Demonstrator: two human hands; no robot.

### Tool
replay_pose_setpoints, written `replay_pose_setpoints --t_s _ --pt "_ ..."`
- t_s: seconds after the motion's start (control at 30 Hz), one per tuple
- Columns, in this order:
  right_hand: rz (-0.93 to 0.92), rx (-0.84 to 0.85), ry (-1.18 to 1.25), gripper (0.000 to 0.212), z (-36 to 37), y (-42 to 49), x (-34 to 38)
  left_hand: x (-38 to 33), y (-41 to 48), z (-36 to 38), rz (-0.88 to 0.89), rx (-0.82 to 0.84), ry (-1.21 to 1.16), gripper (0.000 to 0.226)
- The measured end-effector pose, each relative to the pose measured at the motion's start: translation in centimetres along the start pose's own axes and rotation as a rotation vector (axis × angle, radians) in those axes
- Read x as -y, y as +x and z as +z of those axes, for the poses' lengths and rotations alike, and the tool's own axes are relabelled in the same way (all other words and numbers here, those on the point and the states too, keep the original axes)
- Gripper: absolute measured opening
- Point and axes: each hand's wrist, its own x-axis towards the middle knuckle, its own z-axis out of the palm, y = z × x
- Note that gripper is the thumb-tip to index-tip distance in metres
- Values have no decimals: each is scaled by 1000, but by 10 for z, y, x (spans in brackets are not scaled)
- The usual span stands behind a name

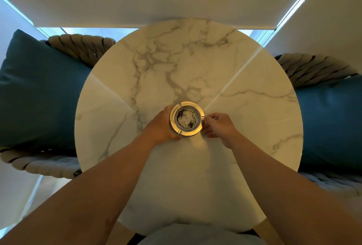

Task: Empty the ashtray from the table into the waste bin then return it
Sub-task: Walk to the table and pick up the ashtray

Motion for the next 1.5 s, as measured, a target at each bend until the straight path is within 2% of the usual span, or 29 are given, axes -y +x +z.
replay_pose_setpoints --t_s 0.13,0.43,0.7,0.83,1.1,1.27,1.5 --pt "-7 -26 -40 11 4 13 1 -7 7 1 -45 16 74 119" --pt "-53 -79 -45 12 4 7 9 -26 -6 2 -73 -59 85 115" --pt "-136 -47 -8 15 -10 -32 7 -45 -45 -3 119 -129 -7 118" --pt "-173 -12 23 15 -18 -59 0 -48 -67 -4 200 -134 -44 107" --pt "-260 75 82 16 -31 -113 -14 -48 -115 -5 278 -135 -134 107" --pt "-289 121 157 13 -33 -150 -22 -43 -147 -2 241 -158 -161 108" --pt "-290 107 200 14 -21 -187 -35 -34 -177 -5 267 -139 -173 106"
